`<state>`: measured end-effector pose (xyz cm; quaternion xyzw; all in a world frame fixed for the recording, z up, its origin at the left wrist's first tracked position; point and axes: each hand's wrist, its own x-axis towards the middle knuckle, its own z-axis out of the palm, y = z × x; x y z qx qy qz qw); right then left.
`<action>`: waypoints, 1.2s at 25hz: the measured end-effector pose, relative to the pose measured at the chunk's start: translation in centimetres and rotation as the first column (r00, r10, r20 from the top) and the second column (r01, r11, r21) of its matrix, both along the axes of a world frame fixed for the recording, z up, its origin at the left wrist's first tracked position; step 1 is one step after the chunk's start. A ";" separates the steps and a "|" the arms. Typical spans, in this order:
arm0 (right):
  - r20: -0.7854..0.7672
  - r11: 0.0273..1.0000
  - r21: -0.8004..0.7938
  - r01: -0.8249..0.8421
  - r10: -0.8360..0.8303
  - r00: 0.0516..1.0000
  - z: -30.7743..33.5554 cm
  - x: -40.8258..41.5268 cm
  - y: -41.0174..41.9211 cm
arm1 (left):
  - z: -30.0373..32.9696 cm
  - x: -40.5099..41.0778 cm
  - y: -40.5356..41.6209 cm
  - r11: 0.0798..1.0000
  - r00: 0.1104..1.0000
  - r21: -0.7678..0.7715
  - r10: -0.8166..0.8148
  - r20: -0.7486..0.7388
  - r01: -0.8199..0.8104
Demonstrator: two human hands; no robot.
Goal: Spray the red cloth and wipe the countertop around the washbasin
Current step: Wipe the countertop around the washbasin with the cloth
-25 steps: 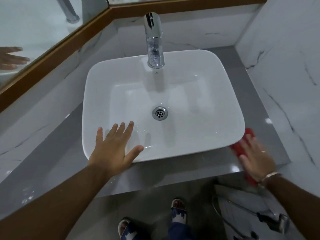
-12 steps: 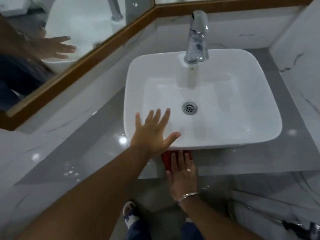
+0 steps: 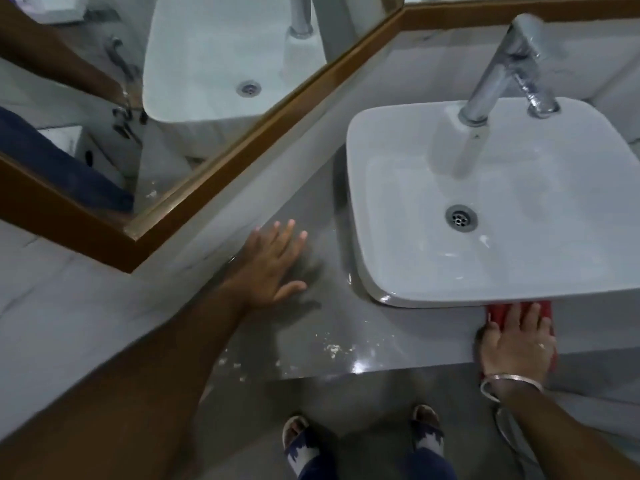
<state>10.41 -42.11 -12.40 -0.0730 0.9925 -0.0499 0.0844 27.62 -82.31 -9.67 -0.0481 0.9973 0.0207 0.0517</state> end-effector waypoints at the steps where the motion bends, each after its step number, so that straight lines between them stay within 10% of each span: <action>1: -0.010 1.000 0.007 -0.009 0.009 1.000 -0.2 2.0 -1.8 | -1.2 -0.2 -1.8 1.000 0.999 -0.022 0.004 0.042 -0.003; 7: 0.063 0.935 0.006 -0.354 0.353 0.934 -1.2 14.6 -14.1 | -5.4 -0.9 -5.2 0.995 0.991 0.002 -0.102 0.087 0.102; 13: 0.047 0.501 -0.010 -0.865 0.865 0.500 -2.5 17.5 -13.2 | -5.5 -0.8 -5.3 0.992 0.993 0.074 -0.103 0.061 0.098; 20: -0.026 0.976 0.037 -0.217 0.218 0.976 -2.2 9.4 -8.1 | -6.0 -1.0 -5.4 0.992 0.994 0.075 -0.104 0.027 0.101; 23: -0.025 0.909 -0.018 -0.416 0.415 0.909 -3.1 17.7 -15.8 | -6.1 -1.0 -5.4 0.993 0.995 0.072 -0.098 0.030 0.095; 27: -0.030 0.566 -0.097 -0.819 0.820 0.571 -4.1 23.7 -17.3 | -5.8 -0.9 -5.3 0.993 0.995 0.081 -0.093 0.038 0.090; 30: -0.089 0.659 0.056 -0.750 0.752 0.653 -4.3 17.4 -10.8 | -5.6 -0.9 -5.3 0.993 0.995 0.078 -0.095 0.044 0.091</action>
